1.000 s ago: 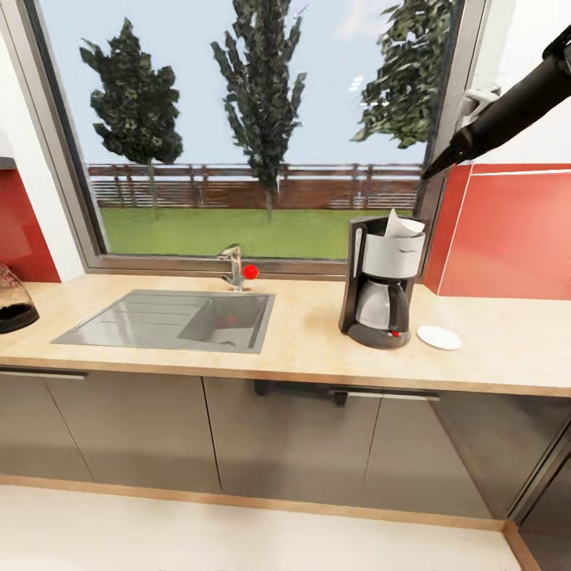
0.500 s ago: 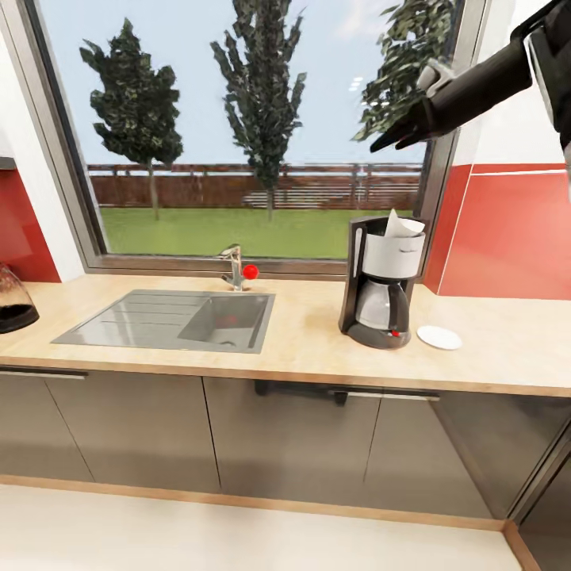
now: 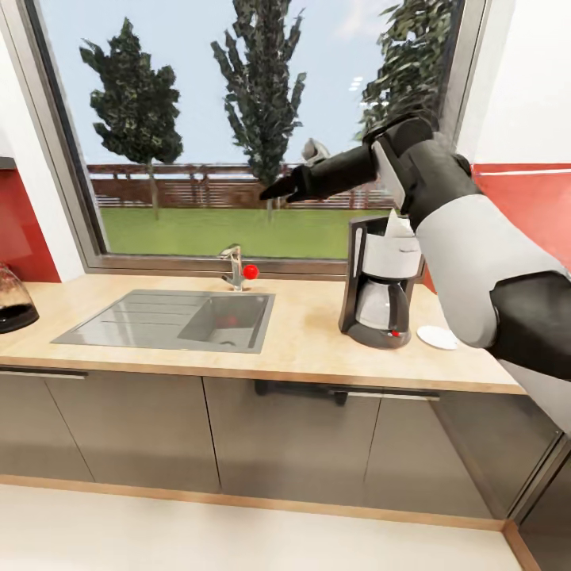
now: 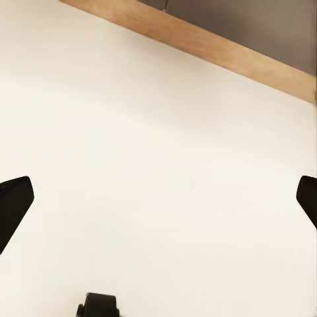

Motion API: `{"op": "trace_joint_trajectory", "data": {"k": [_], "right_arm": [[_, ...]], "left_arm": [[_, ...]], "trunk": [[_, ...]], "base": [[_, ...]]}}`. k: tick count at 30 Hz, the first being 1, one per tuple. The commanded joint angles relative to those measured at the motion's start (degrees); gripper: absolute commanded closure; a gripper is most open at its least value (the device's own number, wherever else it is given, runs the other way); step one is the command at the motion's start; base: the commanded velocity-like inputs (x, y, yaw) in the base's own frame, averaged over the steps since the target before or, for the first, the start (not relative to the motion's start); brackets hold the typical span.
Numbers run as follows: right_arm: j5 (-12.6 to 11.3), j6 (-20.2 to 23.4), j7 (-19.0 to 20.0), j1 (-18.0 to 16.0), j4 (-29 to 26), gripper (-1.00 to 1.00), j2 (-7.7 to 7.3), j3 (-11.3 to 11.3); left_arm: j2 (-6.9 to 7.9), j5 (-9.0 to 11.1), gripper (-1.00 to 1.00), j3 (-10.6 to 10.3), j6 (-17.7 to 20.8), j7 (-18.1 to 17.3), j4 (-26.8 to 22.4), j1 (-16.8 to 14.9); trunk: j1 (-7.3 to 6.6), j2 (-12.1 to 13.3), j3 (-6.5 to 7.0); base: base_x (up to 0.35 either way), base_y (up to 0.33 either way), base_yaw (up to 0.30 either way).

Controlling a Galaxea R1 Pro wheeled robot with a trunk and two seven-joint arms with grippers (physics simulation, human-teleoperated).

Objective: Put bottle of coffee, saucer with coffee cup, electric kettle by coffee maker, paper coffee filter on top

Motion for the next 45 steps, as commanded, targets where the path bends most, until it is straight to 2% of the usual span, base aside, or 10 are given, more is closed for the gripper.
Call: {"op": "trace_joint_trajectory", "data": {"k": [1,5,11,17,19,25,28,35,41,45], "right_arm": [[-1.14,-0.35,-0.49,1.08,-0.18,-1.00,0.45,-0.22],[-11.66,-6.72,-3.50,12.17,-0.71,-1.00,1.91,-0.72],[-13.66,-12.72,-3.43,21.55,-0.83,-1.00,2.04,-0.78],[-13.99,-20.15,2.68,34.83,-0.90,-1.00,1.42,-0.82],[-13.79,-26.69,5.61,46.19,-0.83,-1.00,-0.83,-0.73],[-12.39,-30.96,5.56,55.93,-0.56,-1.00,-1.86,-0.56],[-9.39,-34.16,4.98,62.33,-0.48,-1.00,-4.38,-0.54],[-8.22,-51.54,-1.44,76.36,-2.28,-1.00,-10.89,-0.84],[-8.11,-55.28,-10.21,88.59,-19.26,-1.00,-11.56,-2.27],[-8.07,-52.76,-14.24,94.12,-22.71,-1.00,-11.77,-3.14]], "left_arm": [[0.05,0.03,-1.00,0.15,-0.07,-0.88,0.01,0.00],[0.28,-0.04,-1.00,0.24,-0.09,-2.78,0.18,0.01],[0.30,-0.04,-1.00,0.36,-0.10,-3.08,0.22,0.01],[0.31,-0.05,-1.00,1.24,-0.09,-3.15,0.23,0.01],[0.31,0.08,-1.00,1.32,-0.08,-3.31,-0.44,0.01],[0.23,0.20,-1.00,1.02,0.13,-3.34,-3.66,0.01],[0.23,0.21,-1.00,1.00,0.18,-3.34,-4.56,-0.01],[0.22,0.22,-1.00,1.32,-0.06,-3.34,-4.43,0.01],[0.22,0.15,-1.00,1.26,-0.07,-3.34,-4.20,-0.01],[0.22,0.03,-1.00,1.37,-0.15,-3.27,-3.69,-0.01]], "trunk": [[0.00,-0.04,-0.05],[0.00,-0.04,-0.05],[0.00,-0.04,-0.05],[0.00,-0.04,-0.05],[0.00,-0.04,-0.05],[0.00,-0.04,-0.05],[0.00,-0.04,-0.05],[0.00,-0.04,-0.05],[0.00,-0.04,-0.05],[0.00,-0.04,-0.05]], "base": [[0.000,0.000,0.000],[0.000,0.000,0.000],[0.000,0.000,0.000],[0.000,0.000,0.000],[0.000,0.000,0.000],[0.000,0.000,0.000],[0.000,0.000,0.000],[0.000,0.000,0.000],[0.000,0.000,0.000],[0.000,0.000,0.000]]}}
